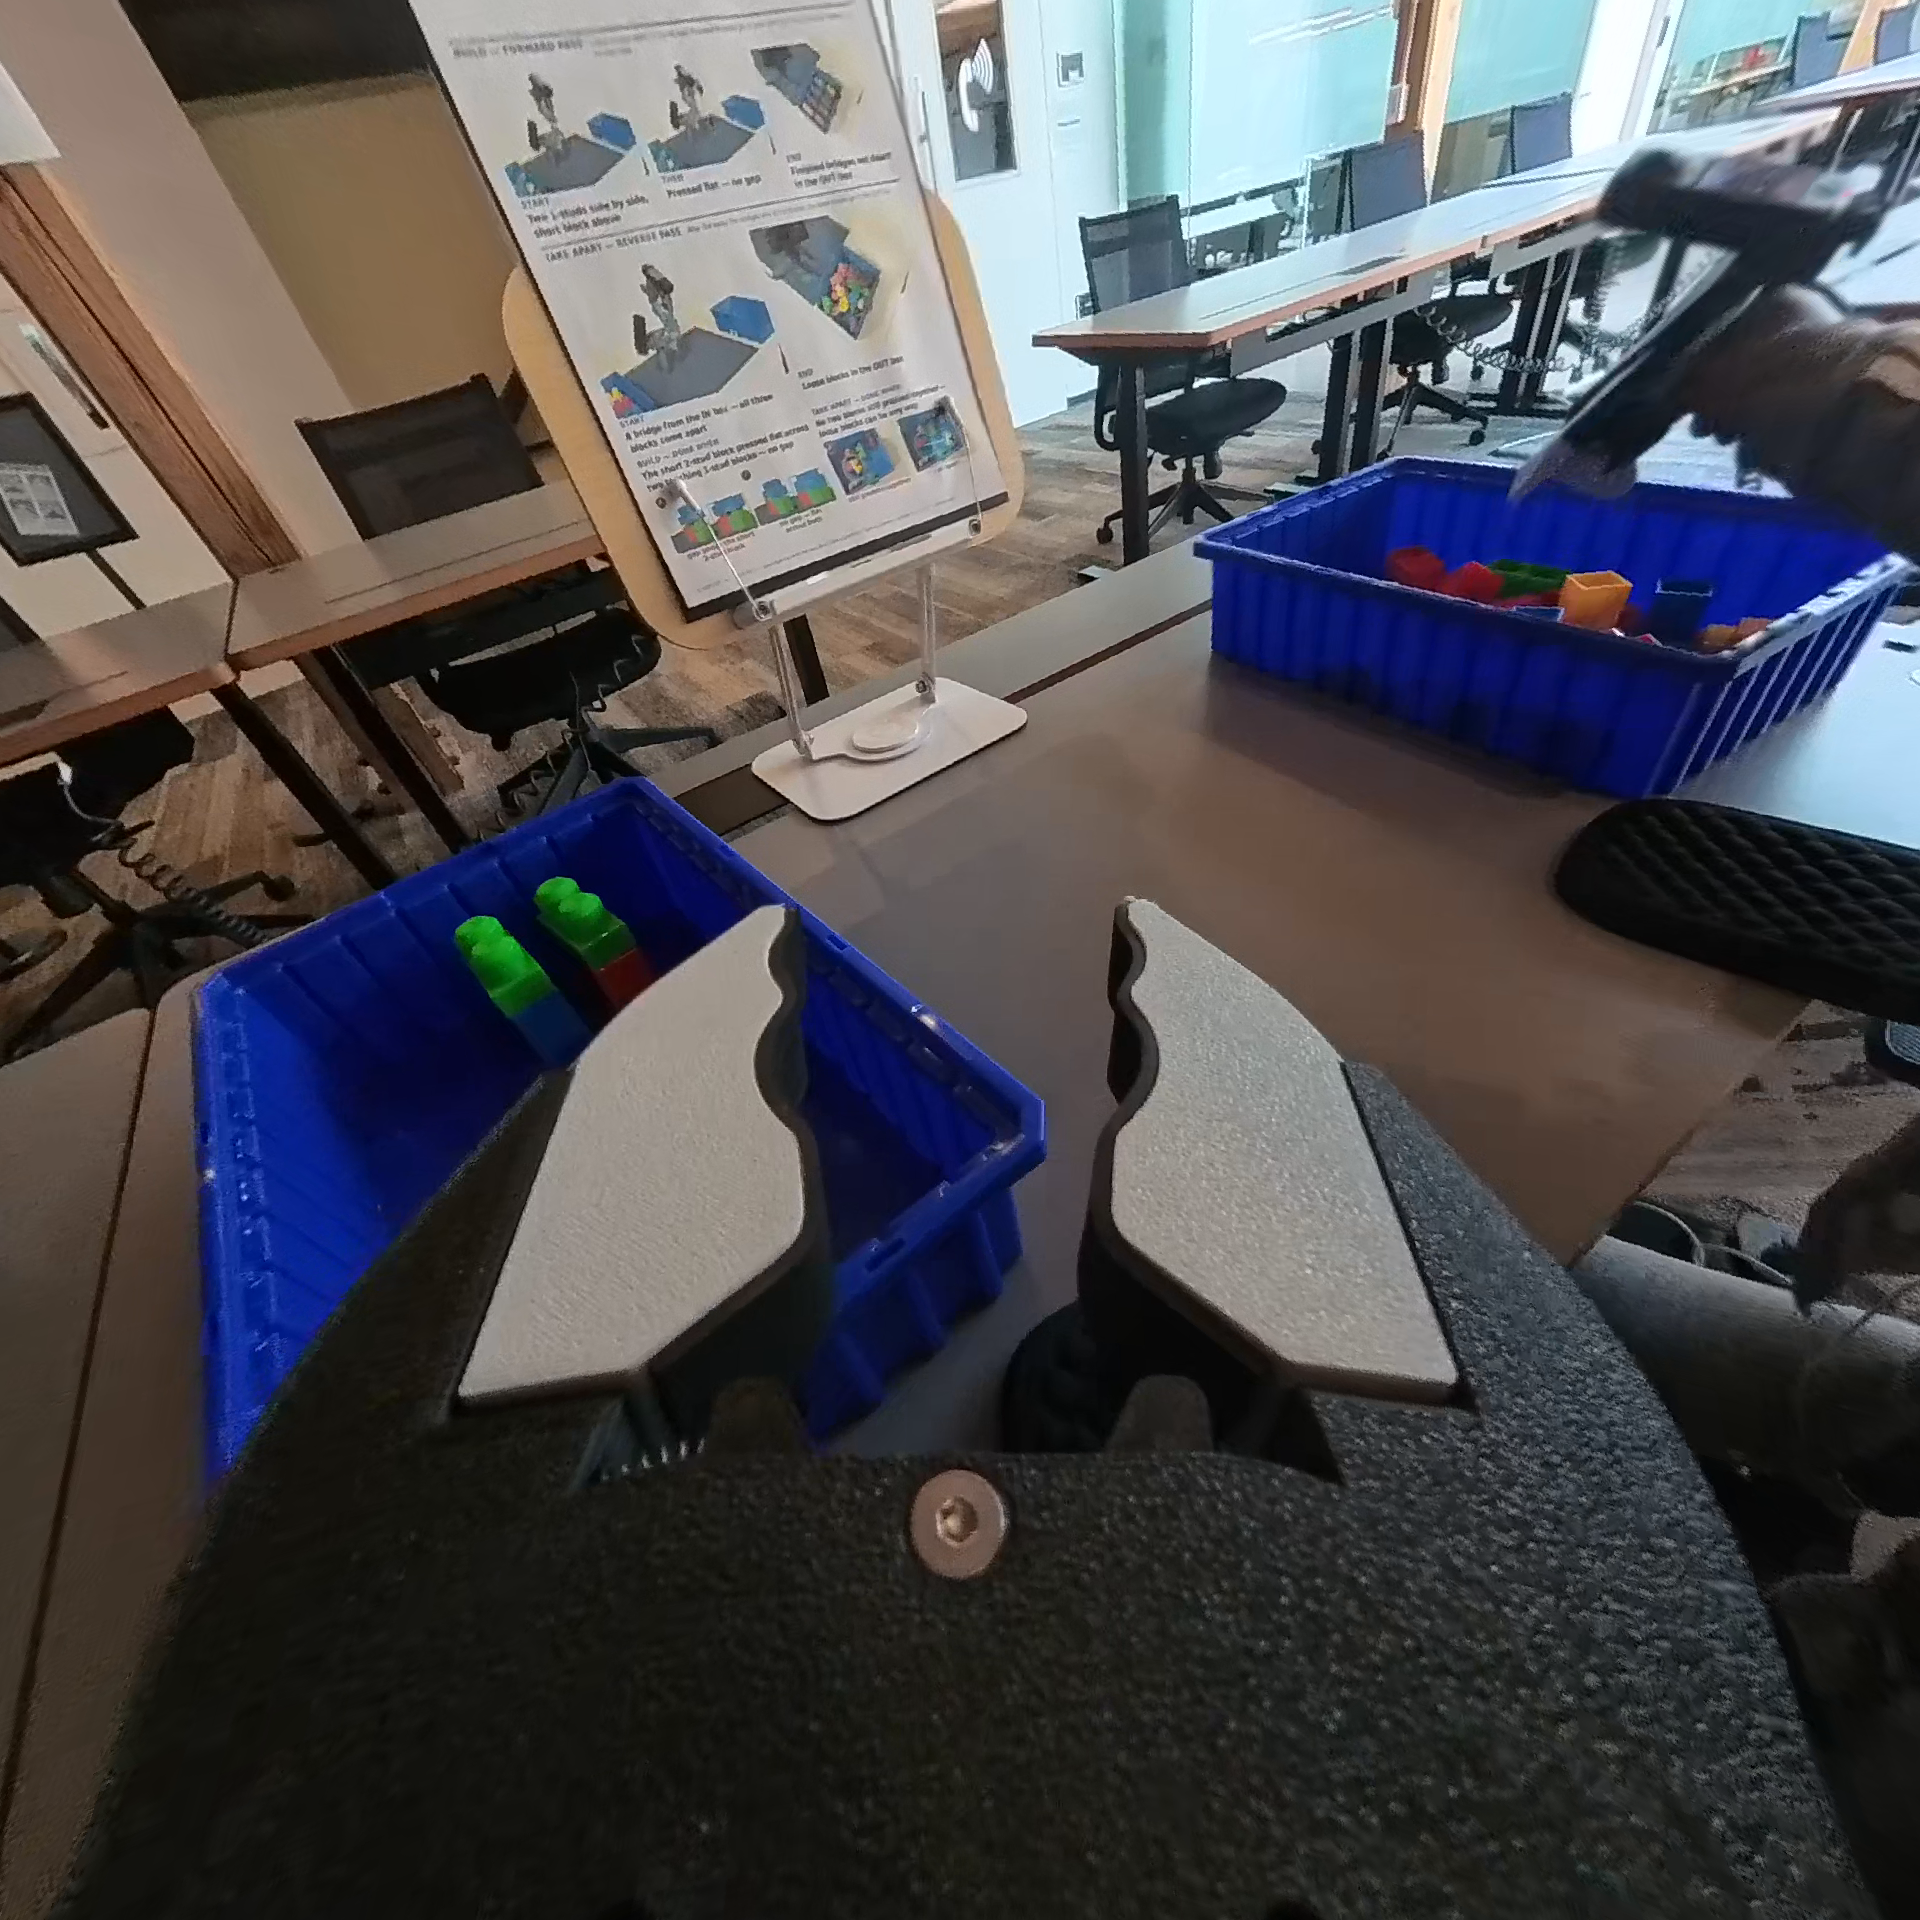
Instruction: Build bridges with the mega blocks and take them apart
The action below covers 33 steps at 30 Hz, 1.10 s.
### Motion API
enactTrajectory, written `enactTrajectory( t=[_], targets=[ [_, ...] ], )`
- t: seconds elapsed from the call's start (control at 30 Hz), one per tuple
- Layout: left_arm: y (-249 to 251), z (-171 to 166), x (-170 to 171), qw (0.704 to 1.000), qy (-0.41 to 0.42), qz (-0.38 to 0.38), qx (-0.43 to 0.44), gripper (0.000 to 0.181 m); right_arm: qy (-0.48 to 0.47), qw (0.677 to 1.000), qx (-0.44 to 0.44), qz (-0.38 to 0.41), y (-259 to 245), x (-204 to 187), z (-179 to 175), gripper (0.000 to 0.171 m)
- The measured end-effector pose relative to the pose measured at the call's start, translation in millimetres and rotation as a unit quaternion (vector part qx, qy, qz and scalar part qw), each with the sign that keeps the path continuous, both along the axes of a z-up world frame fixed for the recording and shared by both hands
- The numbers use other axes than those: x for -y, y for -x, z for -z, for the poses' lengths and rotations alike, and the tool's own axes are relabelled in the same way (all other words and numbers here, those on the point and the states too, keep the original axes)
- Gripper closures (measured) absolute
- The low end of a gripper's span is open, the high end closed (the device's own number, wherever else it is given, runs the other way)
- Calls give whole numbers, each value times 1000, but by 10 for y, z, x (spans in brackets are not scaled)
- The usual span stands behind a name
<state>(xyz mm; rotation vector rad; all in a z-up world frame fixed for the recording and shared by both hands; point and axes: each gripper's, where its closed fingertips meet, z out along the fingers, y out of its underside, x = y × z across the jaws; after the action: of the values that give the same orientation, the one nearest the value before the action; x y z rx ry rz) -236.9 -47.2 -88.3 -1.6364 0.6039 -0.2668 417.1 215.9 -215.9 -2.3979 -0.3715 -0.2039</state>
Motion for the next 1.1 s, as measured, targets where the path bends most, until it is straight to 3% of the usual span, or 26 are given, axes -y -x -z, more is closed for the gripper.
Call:
enactTrajectory(
  t=[0.13, 0.3, 0.47, 0.6, 0.73, 0.9, 1.1],
  targets=[
    [106, 59, -320, 999, 26, -30, 22, 125, -117, 987, -85, -71, 636, 131, -494, 87],
    [352, 96, -982, 994, 68, -83, 22, 125, -242, 934, -183, -187, 1458, 539, -1083, 87],
    [669, 317, -1809, 981, 134, -136, 16, 127, -291, 890, -224, -269, 1989, 997, -1363, 81],
    [888, 545, -2363, 968, 181, -170, 34, 133, -327, 856, -249, -315, 2212, 1321, -1543, 86],
    [1086, 850, -2766, 949, 242, -198, 36, 132, -336, 832, -271, -347, 2290, 1583, -1621, 91],
    [1263, 1197, -3150, 923, 308, -229, 40, 130, -288, 849, -256, -361, 2291, 1734, -1413, 83],
    [1389, 1544, -3487, 893, 362, -267, -4, 129, -305, 854, -231, -351, 2207, 1857, -1383, 83]
  ],
)
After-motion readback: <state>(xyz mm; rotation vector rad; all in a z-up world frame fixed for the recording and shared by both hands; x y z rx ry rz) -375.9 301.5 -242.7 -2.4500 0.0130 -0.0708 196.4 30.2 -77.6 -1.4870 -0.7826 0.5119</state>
